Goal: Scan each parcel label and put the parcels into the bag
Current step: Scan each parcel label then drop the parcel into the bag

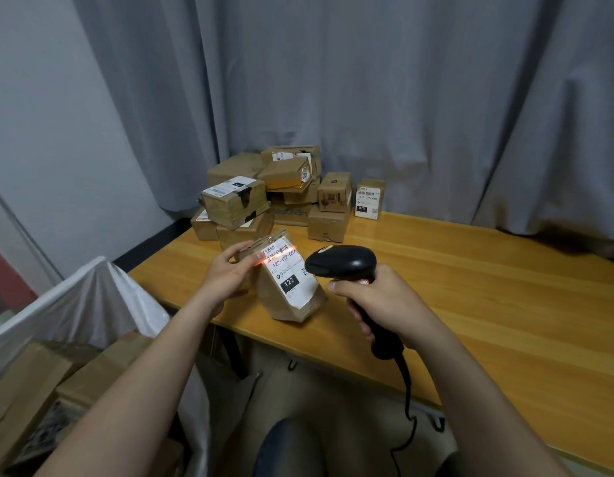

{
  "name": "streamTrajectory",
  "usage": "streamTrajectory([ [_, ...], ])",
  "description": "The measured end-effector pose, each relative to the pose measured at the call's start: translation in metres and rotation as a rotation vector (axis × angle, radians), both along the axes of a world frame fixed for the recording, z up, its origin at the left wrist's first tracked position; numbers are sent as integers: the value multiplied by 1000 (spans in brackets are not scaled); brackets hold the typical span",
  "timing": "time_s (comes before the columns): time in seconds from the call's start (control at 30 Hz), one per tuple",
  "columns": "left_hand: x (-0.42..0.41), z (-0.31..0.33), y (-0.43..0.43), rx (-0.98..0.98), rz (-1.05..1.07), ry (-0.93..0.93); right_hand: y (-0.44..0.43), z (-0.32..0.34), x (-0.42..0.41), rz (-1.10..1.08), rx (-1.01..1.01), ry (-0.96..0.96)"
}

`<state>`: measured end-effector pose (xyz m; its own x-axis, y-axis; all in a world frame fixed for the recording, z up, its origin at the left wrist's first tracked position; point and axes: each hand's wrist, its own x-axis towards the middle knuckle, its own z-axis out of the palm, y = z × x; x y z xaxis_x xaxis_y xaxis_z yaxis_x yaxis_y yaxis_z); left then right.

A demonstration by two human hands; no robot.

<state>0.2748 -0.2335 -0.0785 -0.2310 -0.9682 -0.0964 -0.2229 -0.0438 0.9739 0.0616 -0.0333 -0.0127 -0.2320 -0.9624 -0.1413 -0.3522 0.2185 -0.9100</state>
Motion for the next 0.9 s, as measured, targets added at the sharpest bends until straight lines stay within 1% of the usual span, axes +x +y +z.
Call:
streamTrajectory([
  [0.67,-4,4,9,-25,8,-35,6,0,-1,-10,-22,-9],
  [0.77,0,10,15,-63,-15,-66,5,-2,1,-27,-21,-17],
  [0.9,14,27,31,-185,1,-109,0,-3,11,-48,-26,-61],
])
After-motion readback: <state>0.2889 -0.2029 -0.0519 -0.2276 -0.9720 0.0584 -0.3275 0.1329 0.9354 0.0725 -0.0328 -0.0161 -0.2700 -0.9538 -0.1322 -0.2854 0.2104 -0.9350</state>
